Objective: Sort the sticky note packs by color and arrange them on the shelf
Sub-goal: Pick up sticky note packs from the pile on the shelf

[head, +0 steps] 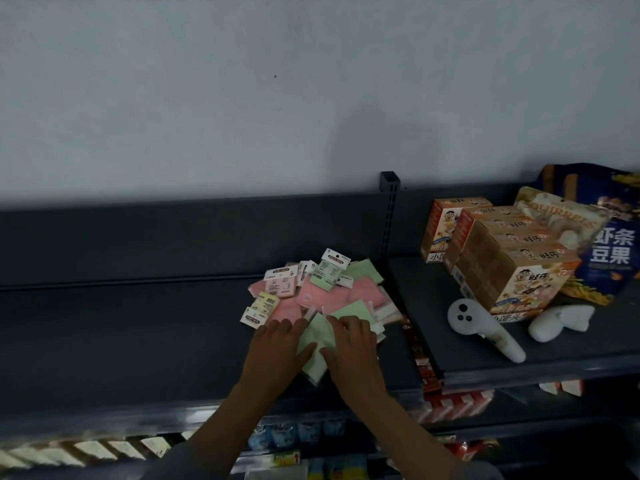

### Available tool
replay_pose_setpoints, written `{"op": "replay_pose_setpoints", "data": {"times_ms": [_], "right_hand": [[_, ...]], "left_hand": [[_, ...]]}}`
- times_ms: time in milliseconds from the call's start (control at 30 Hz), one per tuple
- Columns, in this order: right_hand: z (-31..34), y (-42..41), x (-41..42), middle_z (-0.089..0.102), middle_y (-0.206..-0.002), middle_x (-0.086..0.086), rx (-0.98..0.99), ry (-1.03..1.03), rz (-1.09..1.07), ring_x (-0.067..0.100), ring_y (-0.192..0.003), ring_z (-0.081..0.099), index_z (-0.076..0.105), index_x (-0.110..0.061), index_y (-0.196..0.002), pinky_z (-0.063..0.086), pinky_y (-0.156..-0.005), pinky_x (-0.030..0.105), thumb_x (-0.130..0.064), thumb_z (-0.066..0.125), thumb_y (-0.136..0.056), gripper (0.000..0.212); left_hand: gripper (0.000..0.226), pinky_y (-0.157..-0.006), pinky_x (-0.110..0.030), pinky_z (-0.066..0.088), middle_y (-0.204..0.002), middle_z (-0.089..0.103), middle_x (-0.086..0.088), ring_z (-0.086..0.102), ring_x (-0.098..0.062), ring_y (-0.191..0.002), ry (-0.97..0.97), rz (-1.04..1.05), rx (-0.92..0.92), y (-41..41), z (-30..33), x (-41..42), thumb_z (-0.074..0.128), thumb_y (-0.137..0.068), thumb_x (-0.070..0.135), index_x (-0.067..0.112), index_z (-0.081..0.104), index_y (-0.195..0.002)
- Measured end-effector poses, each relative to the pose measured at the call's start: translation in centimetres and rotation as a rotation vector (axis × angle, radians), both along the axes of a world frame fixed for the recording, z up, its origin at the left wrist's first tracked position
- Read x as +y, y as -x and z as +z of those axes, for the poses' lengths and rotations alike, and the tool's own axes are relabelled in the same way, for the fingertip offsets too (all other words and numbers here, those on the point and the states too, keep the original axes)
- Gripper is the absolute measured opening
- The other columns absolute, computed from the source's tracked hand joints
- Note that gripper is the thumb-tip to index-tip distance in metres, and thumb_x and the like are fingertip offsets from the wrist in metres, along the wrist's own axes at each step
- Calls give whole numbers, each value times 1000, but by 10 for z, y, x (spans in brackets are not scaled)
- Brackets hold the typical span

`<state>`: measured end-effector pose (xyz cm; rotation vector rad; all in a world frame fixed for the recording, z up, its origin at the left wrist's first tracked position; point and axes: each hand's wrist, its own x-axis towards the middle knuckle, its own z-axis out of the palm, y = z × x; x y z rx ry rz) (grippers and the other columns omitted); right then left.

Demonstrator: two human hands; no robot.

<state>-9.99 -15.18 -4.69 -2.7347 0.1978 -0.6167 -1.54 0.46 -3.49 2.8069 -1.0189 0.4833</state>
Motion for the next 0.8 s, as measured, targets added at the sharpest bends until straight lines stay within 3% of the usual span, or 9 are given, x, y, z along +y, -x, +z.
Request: {"op": "replay_pose_setpoints", "data": {"times_ms": [67,200,400,567,800], "right_hand": [[8,-1,1,49,-120,2,-19,-33,25,22,-106,48,45,-18,-143,49,-89,37,-24,72,-86,63],[25,-2,9,42,-117,0,-101,-221,133,15,-100,50,44,-17,-141,53,-81,31,-8,59,-91,52],[39,-3,20,44,-110,-5,-214,-360,174,13,-86,53,56,-17,-119,52,-71,34,-28,35,-101,30],[40,-5,31,53,-102,-9,-238,-402,193,10,-79,53,53,-23,-112,48,-66,33,-23,44,-102,13],[21,-8,65,60,-89,-2,-298,-427,229,13,-74,53,53,-21,-104,40,-63,26,-20,51,-100,5]], "left_hand": [[54,-64,-36,50,-84,68,4,65,-19,-76,18,9,-2,1,6,-1,43,-89,62,26,61,-124],[58,-69,-36,52,-91,70,2,66,-20,-81,31,17,-15,4,20,-2,39,-92,60,21,60,-129],[46,-68,-38,54,-99,69,-1,67,-22,-83,70,42,-85,10,28,3,45,-95,52,19,63,-121],[40,-74,-38,53,-115,65,-1,63,-23,-95,125,97,-85,21,35,20,53,-92,39,20,59,-126],[28,-75,-37,53,-105,64,3,62,-22,-91,155,200,-52,42,37,66,62,-90,33,23,59,-117]]}}
